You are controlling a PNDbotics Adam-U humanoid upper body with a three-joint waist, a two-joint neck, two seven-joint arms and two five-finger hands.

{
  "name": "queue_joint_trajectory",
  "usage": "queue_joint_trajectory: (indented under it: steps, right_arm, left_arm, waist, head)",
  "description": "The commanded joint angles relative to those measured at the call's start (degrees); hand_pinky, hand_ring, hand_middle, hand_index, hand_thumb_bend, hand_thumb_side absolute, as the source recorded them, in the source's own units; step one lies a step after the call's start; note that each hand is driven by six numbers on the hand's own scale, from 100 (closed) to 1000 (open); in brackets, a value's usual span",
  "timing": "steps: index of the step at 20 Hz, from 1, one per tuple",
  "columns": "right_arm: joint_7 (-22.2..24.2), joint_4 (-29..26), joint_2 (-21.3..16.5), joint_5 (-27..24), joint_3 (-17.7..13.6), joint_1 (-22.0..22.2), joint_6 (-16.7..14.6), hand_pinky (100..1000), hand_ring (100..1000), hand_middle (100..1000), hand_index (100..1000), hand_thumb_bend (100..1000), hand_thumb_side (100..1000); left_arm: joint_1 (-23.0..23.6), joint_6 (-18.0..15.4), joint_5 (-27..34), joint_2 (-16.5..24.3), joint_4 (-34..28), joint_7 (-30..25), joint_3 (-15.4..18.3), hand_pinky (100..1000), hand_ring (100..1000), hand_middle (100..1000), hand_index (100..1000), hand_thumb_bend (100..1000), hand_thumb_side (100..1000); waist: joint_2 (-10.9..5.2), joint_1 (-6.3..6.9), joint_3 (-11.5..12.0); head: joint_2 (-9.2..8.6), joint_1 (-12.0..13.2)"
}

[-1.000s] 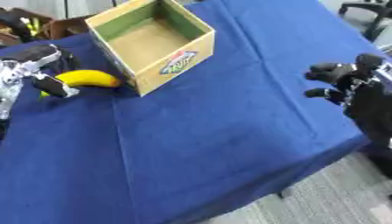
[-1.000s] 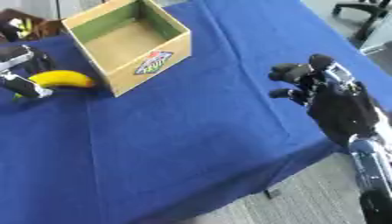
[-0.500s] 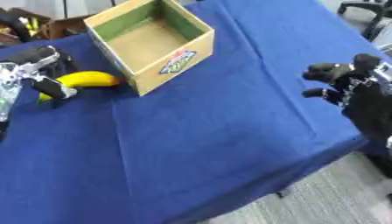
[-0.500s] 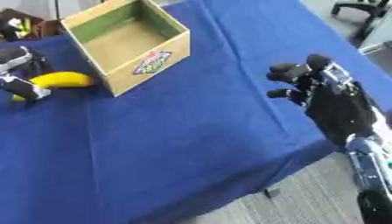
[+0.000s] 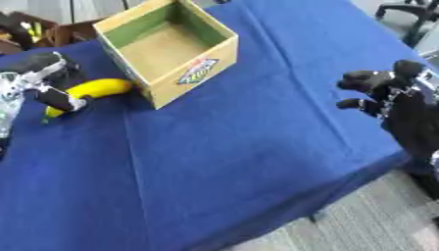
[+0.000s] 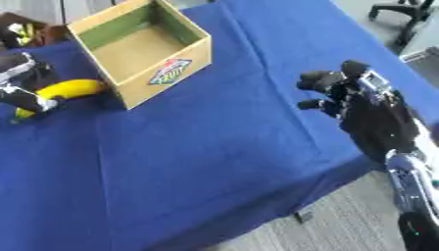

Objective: Pick up objects on the table and place them in the box.

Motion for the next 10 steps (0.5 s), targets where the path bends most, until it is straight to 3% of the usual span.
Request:
queue_joint_trajectory:
  steps: [1,7,10]
  right_arm:
    - [0.11,-0.92,-0.9,-0.22,-0.25,-0.18,-0.17,742,859,758,598,100,772]
    - [0.09,-0.83,-1.05,-0.46,-0.28,-0.04,-0.09,743,859,758,598,100,773]
    - [0.08,-0.87,-1.17,-0.58,-0.31,0.01,-0.14,743,860,758,599,100,773]
  left_arm:
    - [-0.71,0.49,1.16,1.54,-1.34,0.89,0.76,346,324,365,486,278,137]
    - [-0.71,1.11,2.36,1.83,-2.34,0.16,0.39,338,318,362,483,290,138]
    - [-0.64,1.05,2.2,1.82,-2.31,-1.0,0.17,377,358,399,520,349,172]
  waist:
    - [-1.3,-0.48,0.2]
    - [-1.77,-0.45,0.47]
    - [-1.92,-0.48,0.38]
  head:
    - [-0.23,-0.47]
    - [-0.26,-0.75]
    - [-0.31,-0.85]
